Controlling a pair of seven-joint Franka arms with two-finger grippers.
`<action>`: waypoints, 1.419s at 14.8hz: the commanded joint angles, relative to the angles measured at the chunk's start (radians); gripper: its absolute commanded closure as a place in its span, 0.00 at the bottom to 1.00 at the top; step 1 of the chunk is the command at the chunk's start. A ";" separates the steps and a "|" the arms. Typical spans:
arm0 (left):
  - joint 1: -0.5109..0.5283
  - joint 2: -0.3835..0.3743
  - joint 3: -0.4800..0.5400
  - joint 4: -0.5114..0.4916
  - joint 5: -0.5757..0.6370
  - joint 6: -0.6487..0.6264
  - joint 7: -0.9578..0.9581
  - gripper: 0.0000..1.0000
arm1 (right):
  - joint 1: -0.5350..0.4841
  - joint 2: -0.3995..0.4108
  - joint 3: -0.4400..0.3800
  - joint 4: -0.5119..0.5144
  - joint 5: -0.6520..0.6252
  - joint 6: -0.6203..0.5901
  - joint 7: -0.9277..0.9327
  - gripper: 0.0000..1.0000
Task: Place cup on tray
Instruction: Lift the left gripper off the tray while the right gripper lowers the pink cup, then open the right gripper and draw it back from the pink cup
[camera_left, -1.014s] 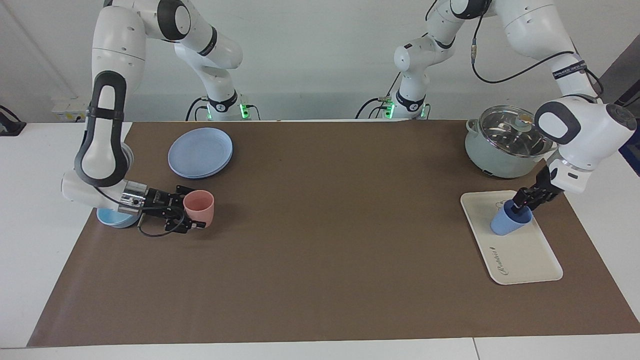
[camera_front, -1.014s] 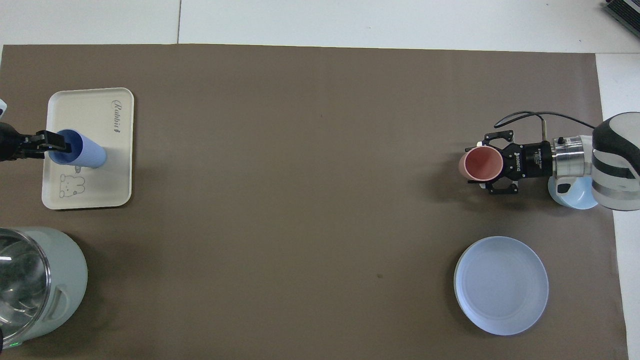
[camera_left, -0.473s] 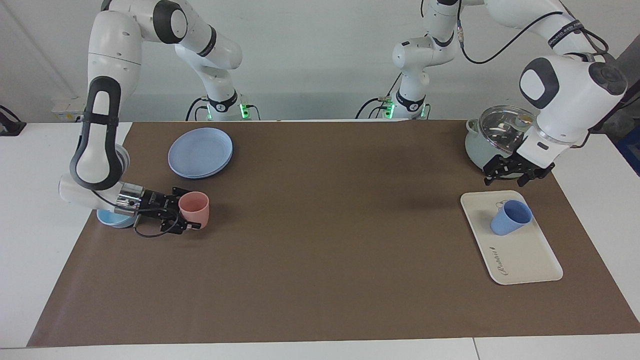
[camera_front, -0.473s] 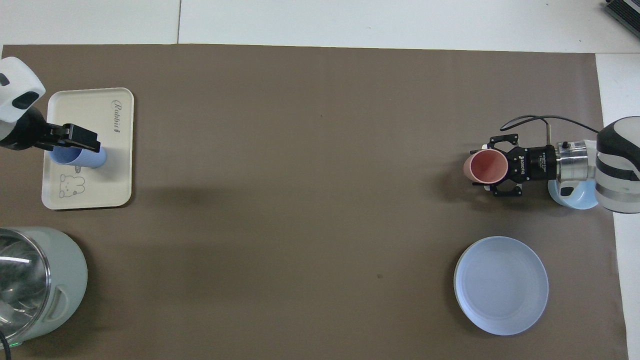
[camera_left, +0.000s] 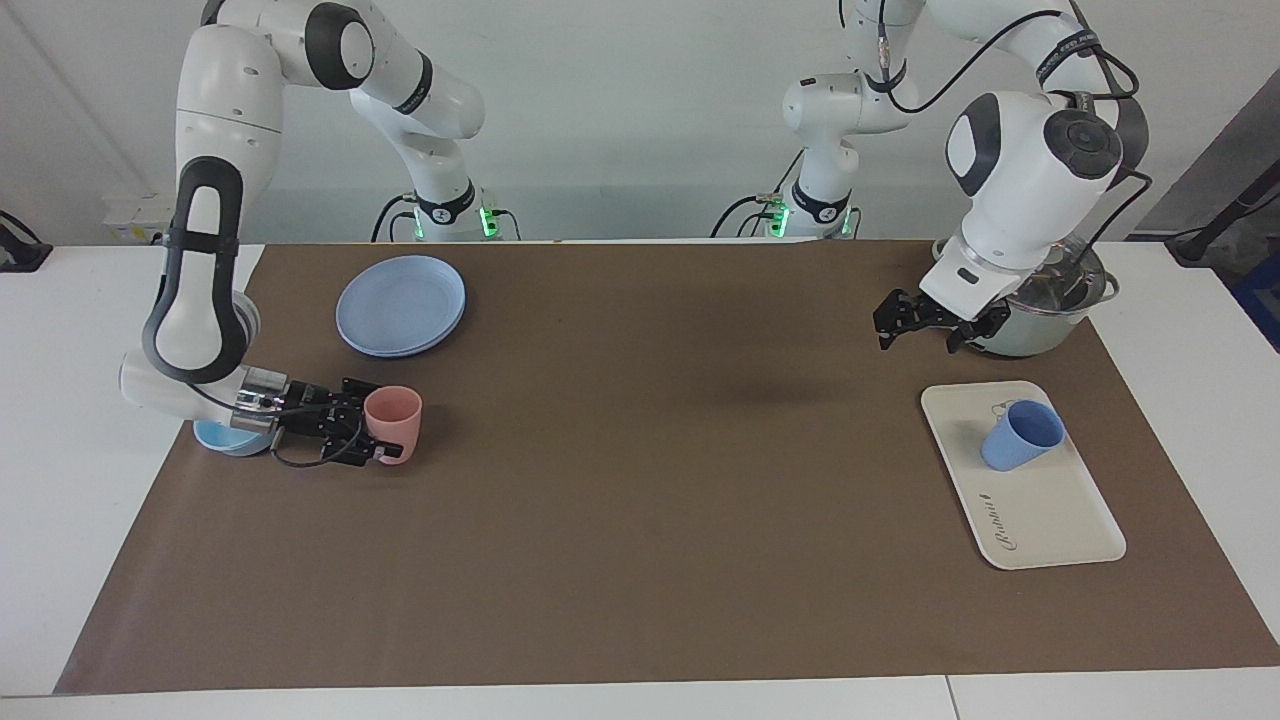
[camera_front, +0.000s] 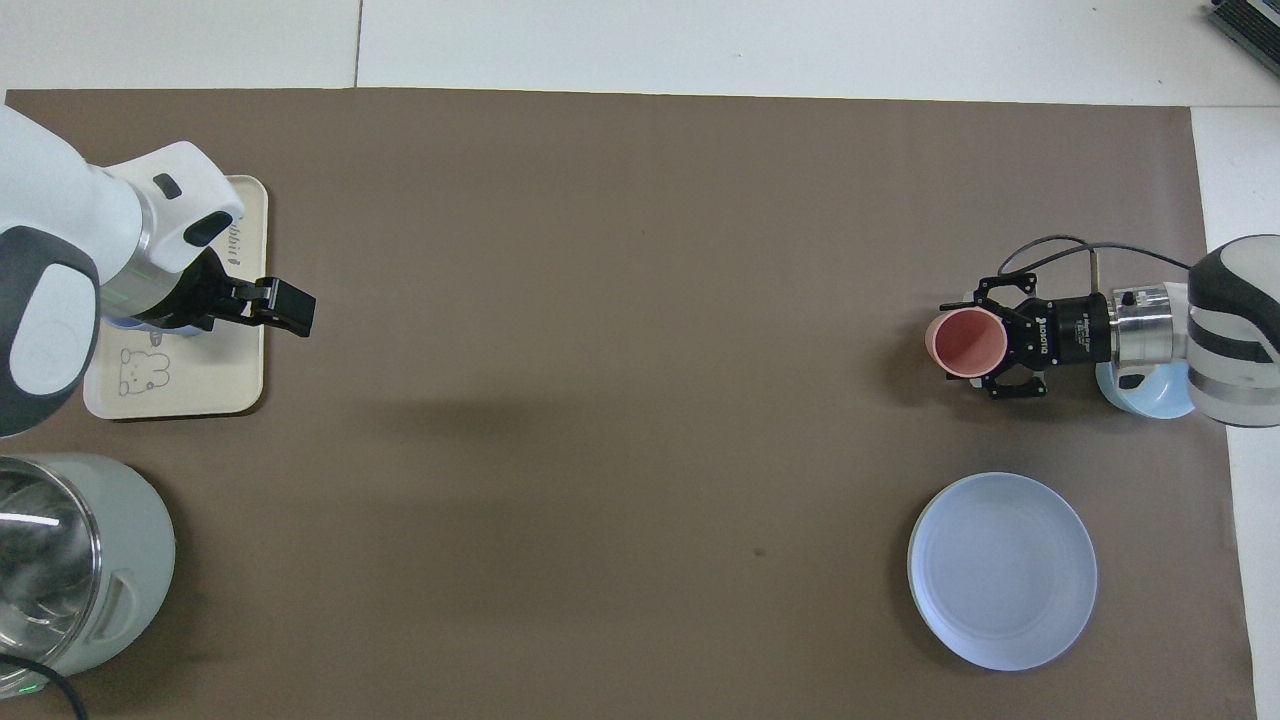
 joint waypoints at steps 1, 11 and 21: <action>0.009 -0.072 0.016 -0.012 -0.023 -0.042 -0.007 0.00 | -0.012 0.005 0.007 0.006 -0.033 0.001 -0.024 0.06; 0.060 -0.138 0.030 0.033 -0.039 -0.176 0.000 0.00 | -0.022 -0.013 0.006 0.024 -0.149 0.113 -0.035 0.01; 0.054 -0.135 0.007 0.106 0.007 -0.286 0.022 0.00 | 0.001 -0.116 0.007 0.040 -0.443 0.286 -0.106 0.01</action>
